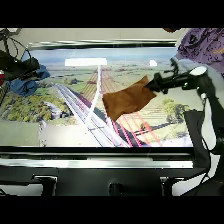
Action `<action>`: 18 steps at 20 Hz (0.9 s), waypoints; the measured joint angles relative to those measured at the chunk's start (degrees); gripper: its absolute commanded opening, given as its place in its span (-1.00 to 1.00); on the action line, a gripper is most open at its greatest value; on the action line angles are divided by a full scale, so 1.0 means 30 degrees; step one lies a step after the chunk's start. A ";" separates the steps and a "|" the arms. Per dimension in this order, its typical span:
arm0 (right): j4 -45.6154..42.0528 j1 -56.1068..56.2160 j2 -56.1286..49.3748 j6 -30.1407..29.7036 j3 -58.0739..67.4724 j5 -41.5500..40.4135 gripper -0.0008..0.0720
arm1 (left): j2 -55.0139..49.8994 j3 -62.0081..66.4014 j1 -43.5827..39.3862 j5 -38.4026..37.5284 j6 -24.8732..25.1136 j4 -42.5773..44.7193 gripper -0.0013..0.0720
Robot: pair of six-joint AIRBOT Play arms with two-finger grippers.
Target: Fold the clothes and pants, and hang the long-sleeved shirts on hangers.
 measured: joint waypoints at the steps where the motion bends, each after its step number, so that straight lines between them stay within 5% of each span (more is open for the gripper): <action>1: -0.0124 -0.0408 0.0029 0.0568 0.0641 -0.0197 -0.89 | 0.0000 0.0000 0.0000 -0.0007 0.0000 0.0000 -0.91; 11: -0.1268 -0.6710 0.0605 0.5042 0.3774 -0.2251 -0.90 | 0.0000 0.0000 0.0000 -0.0022 0.0000 0.0007 -0.91; 18: -0.6309 -0.9267 0.2470 1.0214 0.3942 -0.3147 -0.90 | 0.0000 0.0000 0.0007 -0.0036 0.0000 0.0007 -0.91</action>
